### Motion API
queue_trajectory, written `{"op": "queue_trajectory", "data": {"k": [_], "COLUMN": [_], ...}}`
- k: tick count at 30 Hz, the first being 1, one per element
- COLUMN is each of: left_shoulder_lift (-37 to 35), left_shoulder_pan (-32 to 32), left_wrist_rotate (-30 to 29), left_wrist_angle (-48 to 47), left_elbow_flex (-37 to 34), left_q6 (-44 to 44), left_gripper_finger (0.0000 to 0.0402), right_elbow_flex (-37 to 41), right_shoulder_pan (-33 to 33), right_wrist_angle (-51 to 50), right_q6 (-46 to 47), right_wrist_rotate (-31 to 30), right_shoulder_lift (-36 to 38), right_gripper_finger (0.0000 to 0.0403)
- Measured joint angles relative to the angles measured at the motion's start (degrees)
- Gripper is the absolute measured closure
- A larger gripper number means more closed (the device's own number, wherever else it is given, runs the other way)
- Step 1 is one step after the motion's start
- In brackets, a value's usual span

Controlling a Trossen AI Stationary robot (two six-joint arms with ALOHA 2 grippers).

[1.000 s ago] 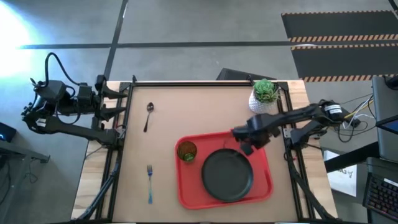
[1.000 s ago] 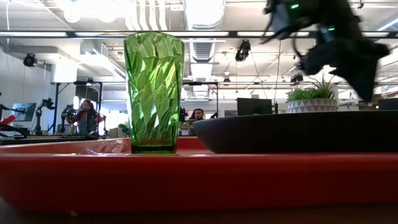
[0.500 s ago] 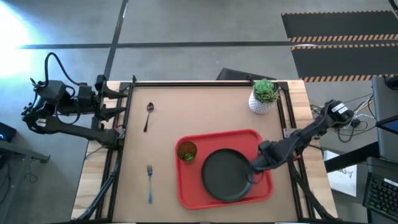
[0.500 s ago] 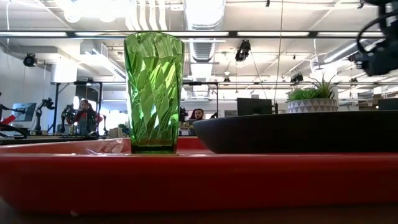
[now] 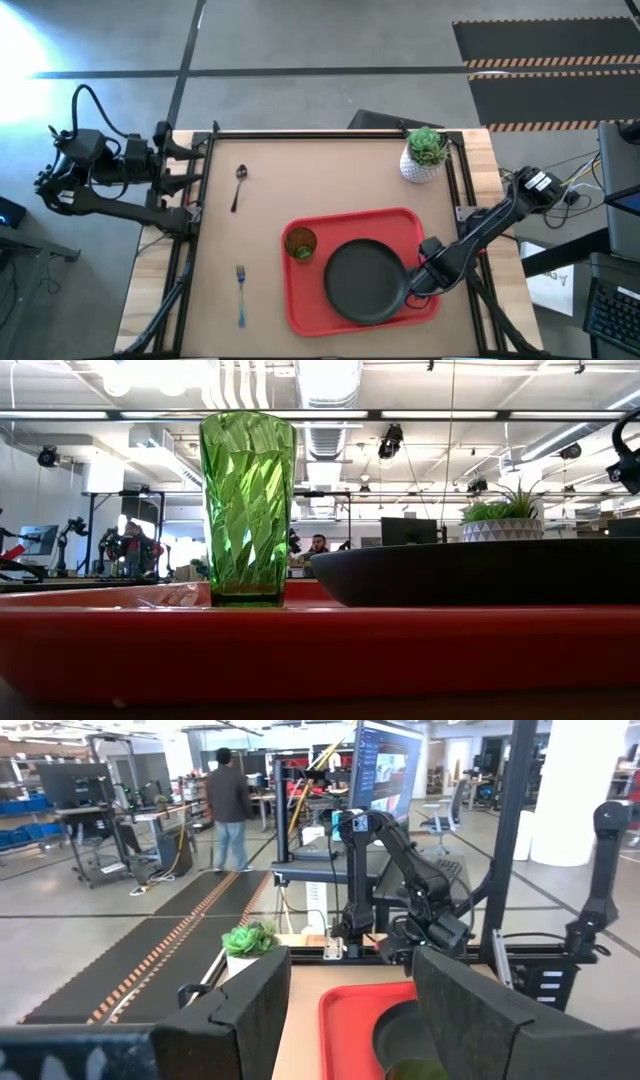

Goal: Pick and place plate/cup/fork/spoon on tray
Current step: Adjust the red serving tray

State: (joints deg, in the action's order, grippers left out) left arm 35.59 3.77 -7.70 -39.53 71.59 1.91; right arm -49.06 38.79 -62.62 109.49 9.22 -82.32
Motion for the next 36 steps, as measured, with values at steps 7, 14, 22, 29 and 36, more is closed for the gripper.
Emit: {"op": "queue_trajectory", "data": {"k": [7,14,22,29,36], "left_shoulder_lift": [0.0,0.0,0.0,0.0,0.0], "left_shoulder_pan": [0.01,0.0,0.0,0.0,0.0], "left_wrist_rotate": [0.5,0.48,0.46,0.44,0.41], "left_wrist_angle": [0.02,0.03,0.0,-0.02,-0.07], "left_elbow_flex": [0.0,0.24,0.26,0.26,0.26], "left_q6": [0.0,0.02,0.02,0.02,0.04], "left_gripper_finger": [0.0207,0.0207,0.0207,0.0207,0.0207], "right_elbow_flex": [0.07,0.13,0.13,0.13,0.11], "right_shoulder_pan": [0.1,0.12,0.06,-0.25,-2.04], "right_wrist_angle": [2.25,7.06,10.98,13.67,16.34], "right_q6": [-0.46,0.04,4.33,8.67,9.47], "right_wrist_rotate": [-0.03,0.22,-0.36,-2.62,-4.08], "right_shoulder_lift": [-2.3,-4.91,-5.94,-5.7,-5.7], "right_gripper_finger": [0.0394,0.0394,0.0394,0.0394,0.0394]}}
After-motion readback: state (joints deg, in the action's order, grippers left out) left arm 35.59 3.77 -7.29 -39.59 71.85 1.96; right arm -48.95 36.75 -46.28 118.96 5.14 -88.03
